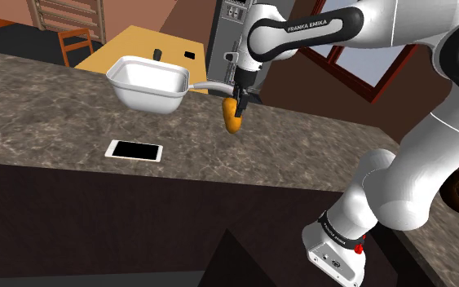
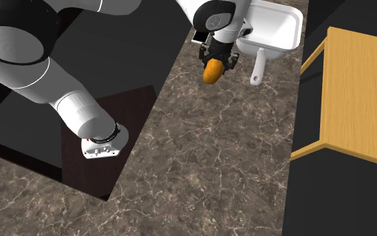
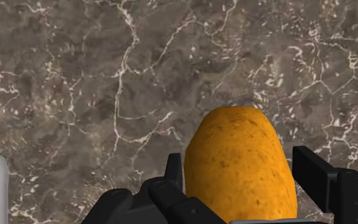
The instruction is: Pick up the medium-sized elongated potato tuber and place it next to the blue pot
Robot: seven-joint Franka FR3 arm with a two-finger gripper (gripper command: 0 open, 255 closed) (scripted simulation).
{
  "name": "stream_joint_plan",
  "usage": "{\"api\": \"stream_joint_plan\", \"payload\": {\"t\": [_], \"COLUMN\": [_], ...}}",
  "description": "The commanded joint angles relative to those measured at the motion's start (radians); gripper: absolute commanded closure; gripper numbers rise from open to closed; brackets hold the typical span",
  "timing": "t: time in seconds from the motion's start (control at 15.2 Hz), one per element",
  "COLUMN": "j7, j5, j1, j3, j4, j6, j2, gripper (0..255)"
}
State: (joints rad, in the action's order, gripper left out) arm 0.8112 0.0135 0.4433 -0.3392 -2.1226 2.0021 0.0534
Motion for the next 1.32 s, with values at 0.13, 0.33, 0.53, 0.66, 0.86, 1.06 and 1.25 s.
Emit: {"api": "stream_joint_plan", "payload": {"t": [0.13, 0.33, 0.53, 0.66, 0.86, 1.06, 1.25], "j7": [0.008, 0.013, 0.020, 0.024, 0.032, 0.034, 0.034], "j5": [-0.008, -0.015, -0.023, -0.029, -0.040, -0.043, -0.043], "j1": [-0.001, -0.002, -0.003, -0.003, -0.004, -0.005, -0.005], "j3": [-0.003, -0.004, -0.004, -0.004, -0.004, -0.004, -0.003], "j4": [-0.033, -0.055, -0.075, -0.087, -0.104, -0.108, -0.108], "j6": [0.056, 0.096, 0.135, 0.161, 0.200, 0.211, 0.211], "j2": [-0.024, -0.043, -0.063, -0.078, -0.102, -0.108, -0.108], "gripper": [255, 255, 255, 255, 255, 255, 255]}}
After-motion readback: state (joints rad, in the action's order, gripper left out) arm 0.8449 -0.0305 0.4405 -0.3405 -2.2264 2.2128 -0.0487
